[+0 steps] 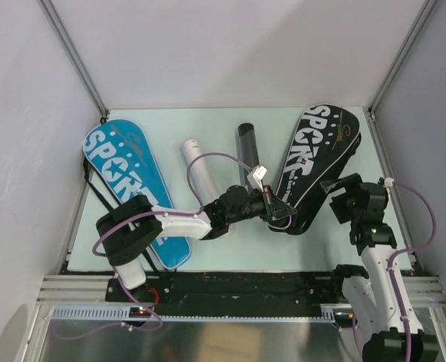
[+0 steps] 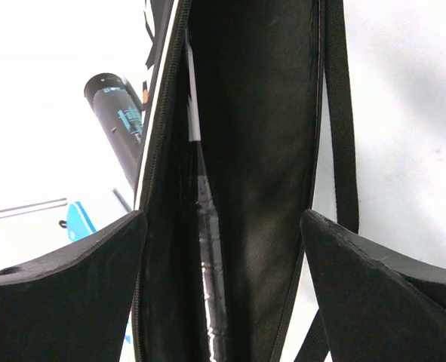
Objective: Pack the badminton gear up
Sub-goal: Adjust the racket bag at the center of the board.
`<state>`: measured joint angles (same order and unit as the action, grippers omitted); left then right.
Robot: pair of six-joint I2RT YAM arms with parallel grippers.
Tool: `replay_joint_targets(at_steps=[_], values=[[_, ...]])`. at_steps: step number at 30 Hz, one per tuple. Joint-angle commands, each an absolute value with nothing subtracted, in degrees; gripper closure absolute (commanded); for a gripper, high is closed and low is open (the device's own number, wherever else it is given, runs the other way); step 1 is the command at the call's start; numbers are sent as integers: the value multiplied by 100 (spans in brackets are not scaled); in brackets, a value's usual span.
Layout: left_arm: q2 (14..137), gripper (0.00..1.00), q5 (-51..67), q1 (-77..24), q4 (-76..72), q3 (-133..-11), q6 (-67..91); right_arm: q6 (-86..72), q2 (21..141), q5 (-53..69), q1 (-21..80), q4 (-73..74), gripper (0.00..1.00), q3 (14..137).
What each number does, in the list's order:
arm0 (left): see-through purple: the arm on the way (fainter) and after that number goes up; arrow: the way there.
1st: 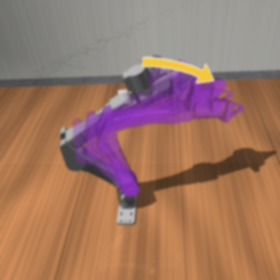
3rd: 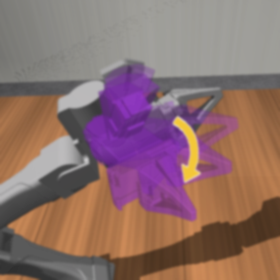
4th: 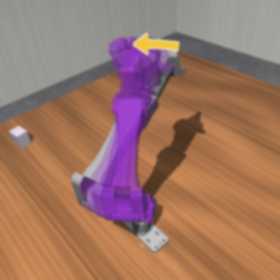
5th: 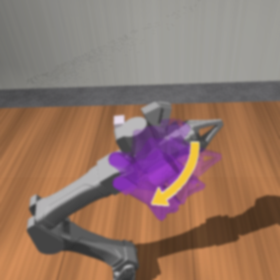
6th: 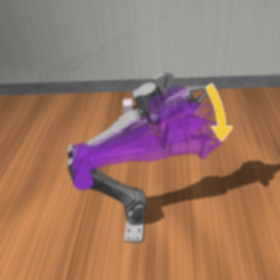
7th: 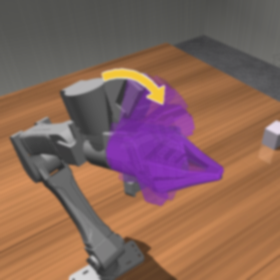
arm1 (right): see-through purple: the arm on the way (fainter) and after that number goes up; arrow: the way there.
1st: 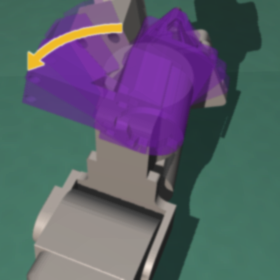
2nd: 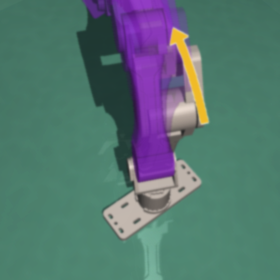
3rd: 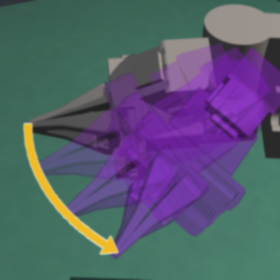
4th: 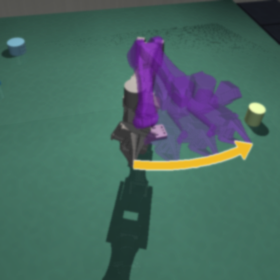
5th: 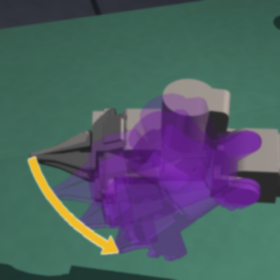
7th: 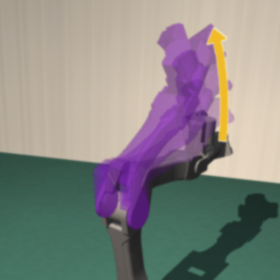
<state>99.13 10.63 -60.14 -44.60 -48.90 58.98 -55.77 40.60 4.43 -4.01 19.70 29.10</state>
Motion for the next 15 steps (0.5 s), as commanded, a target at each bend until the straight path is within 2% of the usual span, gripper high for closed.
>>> replay_joint_targets(at_steps=[1,5,15], values=[[9814,100,909,-5976,-4855,-4941,5802,-5996,3490,372,-445,2365,14,2904],[9822,100,920,-5968,-4829,-4953,5786,-6039,3260,358,-479,2275,14,2776],[9861,100,1027,-5969,-4793,-4965,5750,-5807,4315,1157,-484,1360,12,2312]])
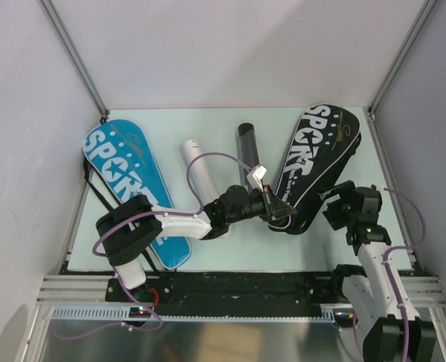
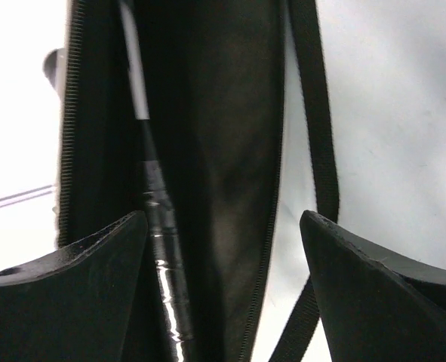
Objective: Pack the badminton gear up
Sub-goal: Adjust the racket bag at the center of the board.
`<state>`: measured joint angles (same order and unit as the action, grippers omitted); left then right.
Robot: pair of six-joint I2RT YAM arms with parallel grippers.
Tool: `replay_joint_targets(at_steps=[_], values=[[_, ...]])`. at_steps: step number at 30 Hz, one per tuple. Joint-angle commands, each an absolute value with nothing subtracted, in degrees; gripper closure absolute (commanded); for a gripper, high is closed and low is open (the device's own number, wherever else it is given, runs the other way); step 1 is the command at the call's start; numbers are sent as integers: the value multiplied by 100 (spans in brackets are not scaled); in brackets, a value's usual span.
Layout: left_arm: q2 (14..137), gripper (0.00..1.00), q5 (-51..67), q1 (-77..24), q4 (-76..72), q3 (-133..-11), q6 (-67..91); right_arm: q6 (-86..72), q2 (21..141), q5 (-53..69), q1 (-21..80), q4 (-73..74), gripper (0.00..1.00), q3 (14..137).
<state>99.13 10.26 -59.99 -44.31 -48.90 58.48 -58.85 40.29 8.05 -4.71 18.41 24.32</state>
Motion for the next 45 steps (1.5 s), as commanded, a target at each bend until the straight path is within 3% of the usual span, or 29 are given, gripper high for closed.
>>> replay_joint_targets(at_steps=[1,7,18,20,29,35,45], values=[[9879,100,1045,-5968,-4791,-4965,5732,-5795,4420,1159,-484,1295,12,2290],[10162,100,1391,-5968,-4634,-4922,5451,-5859,4624,1257,-507,1032,12,2046],[10558,100,1528,-5968,-4104,-5061,5080,-6092,3356,844,-496,1109,12,1395],[10587,97,1606,-5968,-4008,-5113,5060,-6109,3342,962,-493,756,12,1250],[10481,65,1711,-5976,-3725,-5126,4913,-5926,4850,1297,-208,-398,15,1115],[10187,62,1597,-5957,-3500,-5070,4704,-5863,5169,692,224,-375,18,1183],[8957,59,845,-5710,-2163,-5172,4117,-5762,5852,-206,622,-522,32,1235]])
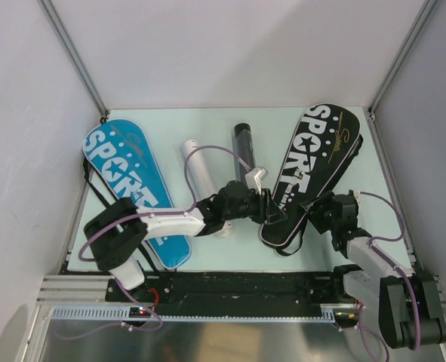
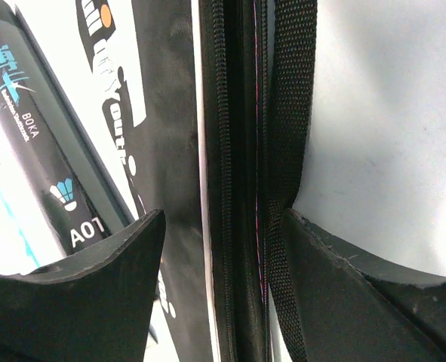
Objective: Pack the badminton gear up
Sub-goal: Adjust the racket bag at the center of the board.
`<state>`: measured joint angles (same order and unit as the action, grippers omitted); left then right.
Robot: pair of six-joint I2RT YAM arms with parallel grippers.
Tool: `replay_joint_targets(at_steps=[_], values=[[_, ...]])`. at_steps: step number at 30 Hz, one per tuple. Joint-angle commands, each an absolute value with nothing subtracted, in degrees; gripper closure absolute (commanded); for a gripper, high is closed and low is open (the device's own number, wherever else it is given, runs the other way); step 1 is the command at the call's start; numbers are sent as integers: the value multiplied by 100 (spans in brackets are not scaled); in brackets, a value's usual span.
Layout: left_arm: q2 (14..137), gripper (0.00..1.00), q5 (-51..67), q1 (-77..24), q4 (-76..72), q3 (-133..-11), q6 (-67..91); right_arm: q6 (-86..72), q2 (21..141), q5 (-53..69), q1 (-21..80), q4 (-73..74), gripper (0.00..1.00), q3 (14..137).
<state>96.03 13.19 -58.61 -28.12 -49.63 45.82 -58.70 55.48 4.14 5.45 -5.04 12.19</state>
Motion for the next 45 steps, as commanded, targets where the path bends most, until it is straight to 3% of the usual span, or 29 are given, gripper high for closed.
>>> replay_joint_targets(at_steps=[1,5,11,13,18,21,24,30,34,45], values=[[8829,58,756,-5672,-1952,-5245,4027,-5790,5923,-213,632,-634,34,1189],[8477,54,402,-5437,-1106,-5492,3830,-5851,6116,-129,638,-1401,51,1027],[8113,49,122,-5119,-663,-5506,3525,-5732,6002,-68,562,-1732,94,1094],[7954,49,101,-5101,-612,-5419,3169,-5672,5642,-74,523,-1472,98,1196],[7309,46,-761,-5566,-596,-4923,1683,-5480,4435,-540,650,122,100,1953],[7083,45,-1611,-6320,-841,-4595,562,-5522,4291,-716,715,1206,100,2573],[7009,42,-1748,-6877,-1659,-4075,-238,-5762,4407,-676,732,1745,100,2935],[7222,38,-1419,-7670,-2854,-3534,-857,-6135,4587,-553,755,1982,100,3255],[7635,28,-1748,-8071,-3498,-3400,-1215,-6206,4722,-365,757,1962,100,3469],[8978,26,-2363,-8288,-4078,-4033,-1994,-6362,4756,-97,751,1832,100,3507]])
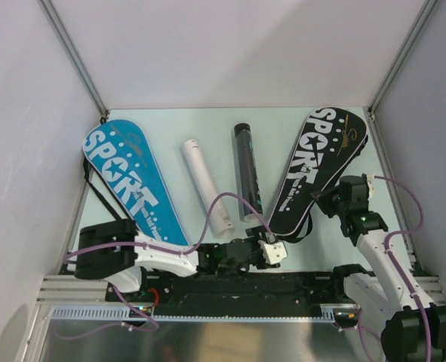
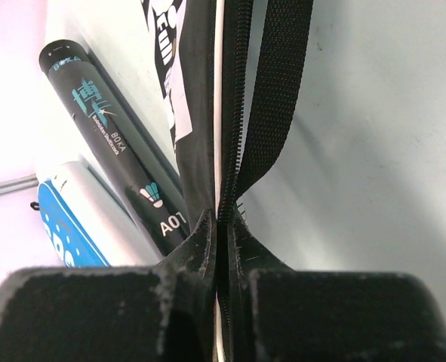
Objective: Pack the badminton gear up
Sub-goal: Adjust the racket bag at the center of the board.
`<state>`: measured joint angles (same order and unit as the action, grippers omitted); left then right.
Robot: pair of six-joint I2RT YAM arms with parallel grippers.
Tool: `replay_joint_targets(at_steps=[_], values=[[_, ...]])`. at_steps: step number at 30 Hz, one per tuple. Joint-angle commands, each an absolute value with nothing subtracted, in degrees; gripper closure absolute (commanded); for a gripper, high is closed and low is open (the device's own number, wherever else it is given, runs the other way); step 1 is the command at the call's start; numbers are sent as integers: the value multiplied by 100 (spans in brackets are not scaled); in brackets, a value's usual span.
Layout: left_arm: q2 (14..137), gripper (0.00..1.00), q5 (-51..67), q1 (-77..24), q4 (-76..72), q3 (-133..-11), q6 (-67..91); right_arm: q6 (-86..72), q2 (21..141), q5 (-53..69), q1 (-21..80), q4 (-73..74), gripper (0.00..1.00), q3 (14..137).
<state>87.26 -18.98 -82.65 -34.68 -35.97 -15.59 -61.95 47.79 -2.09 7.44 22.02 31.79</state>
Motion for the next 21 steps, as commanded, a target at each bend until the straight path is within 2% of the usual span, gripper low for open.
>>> replay_joint_targets(at_steps=[1,8,15,21], values=[[9103,26,-2487,-8292,-4091,-4134,-2065,-6367,4764,-84,749,1839,100,3507],[9609,28,-2839,-8293,-4229,-4597,-2390,-6396,4761,13,746,1849,100,3499],[9753,40,-3113,-8248,-4288,-4589,-2290,-6444,4649,233,673,1883,100,3489],[9699,39,-3151,-8177,-4329,-4458,-2299,-6488,4575,554,403,1837,100,3489]])
